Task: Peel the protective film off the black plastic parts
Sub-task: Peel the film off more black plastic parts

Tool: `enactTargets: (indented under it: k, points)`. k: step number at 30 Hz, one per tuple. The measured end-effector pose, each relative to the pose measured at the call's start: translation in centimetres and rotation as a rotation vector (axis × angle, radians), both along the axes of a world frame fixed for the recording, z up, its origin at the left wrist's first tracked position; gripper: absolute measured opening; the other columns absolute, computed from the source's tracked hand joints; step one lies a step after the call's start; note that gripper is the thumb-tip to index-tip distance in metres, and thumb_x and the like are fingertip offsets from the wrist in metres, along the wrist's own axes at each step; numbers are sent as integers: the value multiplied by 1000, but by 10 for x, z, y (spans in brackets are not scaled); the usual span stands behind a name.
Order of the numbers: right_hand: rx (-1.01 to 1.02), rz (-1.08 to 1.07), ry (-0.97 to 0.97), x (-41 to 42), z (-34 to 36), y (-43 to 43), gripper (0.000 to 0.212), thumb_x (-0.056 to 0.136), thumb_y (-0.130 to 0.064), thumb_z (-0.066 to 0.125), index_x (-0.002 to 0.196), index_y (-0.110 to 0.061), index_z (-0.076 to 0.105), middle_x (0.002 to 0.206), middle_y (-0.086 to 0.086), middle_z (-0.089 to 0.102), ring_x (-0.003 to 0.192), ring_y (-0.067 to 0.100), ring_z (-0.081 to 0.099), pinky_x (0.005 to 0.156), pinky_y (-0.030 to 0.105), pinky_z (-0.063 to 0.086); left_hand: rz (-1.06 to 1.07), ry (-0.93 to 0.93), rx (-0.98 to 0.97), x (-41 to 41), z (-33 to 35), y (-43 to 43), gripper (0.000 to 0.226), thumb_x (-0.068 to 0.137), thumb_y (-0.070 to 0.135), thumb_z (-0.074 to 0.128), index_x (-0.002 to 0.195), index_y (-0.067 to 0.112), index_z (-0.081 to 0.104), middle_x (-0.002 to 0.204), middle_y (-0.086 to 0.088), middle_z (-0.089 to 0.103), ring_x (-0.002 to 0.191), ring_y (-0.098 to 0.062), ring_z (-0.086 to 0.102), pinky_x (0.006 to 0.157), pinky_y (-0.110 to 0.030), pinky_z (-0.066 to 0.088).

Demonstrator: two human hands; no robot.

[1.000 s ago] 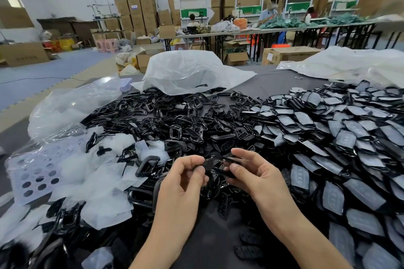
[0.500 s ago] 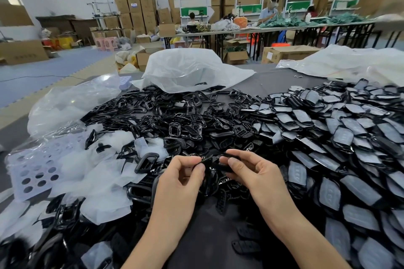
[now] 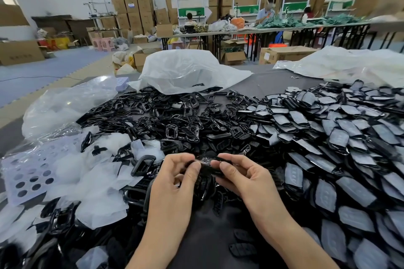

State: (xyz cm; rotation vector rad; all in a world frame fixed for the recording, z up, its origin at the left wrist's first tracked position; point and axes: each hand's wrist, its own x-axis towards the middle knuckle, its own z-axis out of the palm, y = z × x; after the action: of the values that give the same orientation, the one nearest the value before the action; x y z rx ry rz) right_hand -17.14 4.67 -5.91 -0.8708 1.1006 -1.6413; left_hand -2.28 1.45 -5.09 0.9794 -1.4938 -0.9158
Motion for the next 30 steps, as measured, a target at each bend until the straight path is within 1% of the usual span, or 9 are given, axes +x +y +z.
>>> enactTargets:
  k: [3,7,9,12,15,20,22,25,30]
  points:
    - [-19,54,-22,4,1,1,21,80,-25,71,99,-22,80,98,7,78,99,17,74,78,20,58,-19,94,67,-1,1,-1,15,87,20,72,87,35,69,108,15,68,96,2,66,77,-8,47]
    - [-20,115,-28,5,2,2,26,78,-28,73,102,-22,80,106,14,76,100,20,73,80,22,58,-140,192,157,1,-1,-3,16,89,12,70,91,27,68,77,5,68,72,-14,64,68,-15,52]
    - [-10,134,5,4,2,2,27,79,-30,73,104,-21,80,111,21,71,101,21,72,82,23,58,-186,123,146,3,-2,-4,25,91,12,69,101,34,65,77,8,69,69,-10,64,67,-14,50]
    - [-17,153,82,3,2,4,26,82,-32,72,105,-22,80,114,18,72,105,23,71,84,24,58,-127,-92,32,6,-3,-5,30,91,19,69,102,46,62,82,16,68,71,-2,63,70,-10,46]
    - [-22,138,156,2,4,5,23,83,-32,70,102,-26,80,106,13,74,98,17,73,82,22,58,-24,-284,-152,7,-3,-3,22,91,22,69,98,43,63,95,28,65,89,5,61,75,-4,40]
    - [-4,143,197,0,9,6,21,84,-30,69,101,-28,80,94,11,77,82,20,77,73,18,57,-146,-186,-24,9,-4,-5,25,97,24,60,104,48,57,78,11,64,69,-5,63,66,-11,44]
    - [2,145,210,0,8,6,16,90,-23,69,100,-26,80,86,11,78,78,19,77,69,18,57,-143,-217,-37,10,-5,-6,26,98,24,58,103,49,57,83,13,66,72,-6,65,69,-15,47]
    - [18,136,256,0,4,5,20,95,-14,67,99,-29,80,83,7,78,76,17,76,69,18,56,-44,-378,-195,9,-5,-5,26,95,24,61,100,49,59,97,29,65,89,3,63,75,-8,43]
    - [30,105,350,3,-4,3,23,92,-14,73,94,-37,74,83,4,77,77,17,76,71,22,57,-43,-329,-141,9,-9,-8,30,90,18,71,96,48,67,85,25,71,84,4,67,74,-6,44]
